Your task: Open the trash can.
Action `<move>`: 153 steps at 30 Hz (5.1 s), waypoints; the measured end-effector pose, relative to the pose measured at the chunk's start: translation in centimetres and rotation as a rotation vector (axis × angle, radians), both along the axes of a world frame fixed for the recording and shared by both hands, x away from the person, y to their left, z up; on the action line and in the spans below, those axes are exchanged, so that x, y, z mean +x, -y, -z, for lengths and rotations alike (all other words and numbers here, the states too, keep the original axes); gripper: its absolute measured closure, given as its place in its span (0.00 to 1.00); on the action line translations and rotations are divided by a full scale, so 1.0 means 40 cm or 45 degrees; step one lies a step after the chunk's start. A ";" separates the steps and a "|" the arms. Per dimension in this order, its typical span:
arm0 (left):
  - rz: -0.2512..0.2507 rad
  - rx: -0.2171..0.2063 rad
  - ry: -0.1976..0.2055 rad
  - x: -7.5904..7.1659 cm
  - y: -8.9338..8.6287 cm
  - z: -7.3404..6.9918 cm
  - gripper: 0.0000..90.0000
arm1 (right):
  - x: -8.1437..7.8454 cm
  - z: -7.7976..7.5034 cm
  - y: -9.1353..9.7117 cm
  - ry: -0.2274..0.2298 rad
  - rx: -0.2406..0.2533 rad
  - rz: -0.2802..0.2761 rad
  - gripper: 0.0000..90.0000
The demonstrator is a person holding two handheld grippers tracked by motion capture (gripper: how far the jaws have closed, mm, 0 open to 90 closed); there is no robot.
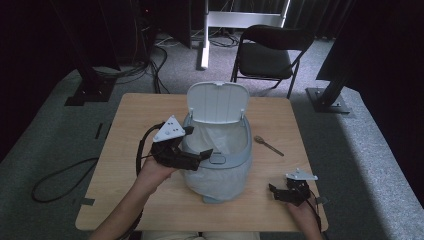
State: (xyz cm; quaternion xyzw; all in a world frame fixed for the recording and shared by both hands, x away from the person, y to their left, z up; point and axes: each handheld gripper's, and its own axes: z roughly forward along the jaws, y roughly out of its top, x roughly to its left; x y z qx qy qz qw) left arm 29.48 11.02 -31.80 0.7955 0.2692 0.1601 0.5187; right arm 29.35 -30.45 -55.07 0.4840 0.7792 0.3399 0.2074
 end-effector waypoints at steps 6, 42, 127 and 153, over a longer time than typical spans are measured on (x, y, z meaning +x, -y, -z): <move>-0.036 0.011 -0.009 0.008 -0.017 0.008 0.10 | 0.000 0.000 0.000 0.000 0.000 0.001 0.17; -0.316 -0.031 -0.032 0.030 -0.164 0.077 0.02 | -0.002 0.000 0.000 -0.008 -0.002 0.000 0.15; -0.916 0.281 -0.352 0.070 -0.470 0.531 0.02 | 0.273 -0.048 0.012 0.028 0.058 0.115 0.12; -0.968 0.308 -0.412 0.092 -0.480 0.570 0.02 | 0.373 -0.045 -0.019 -0.064 0.001 0.021 0.24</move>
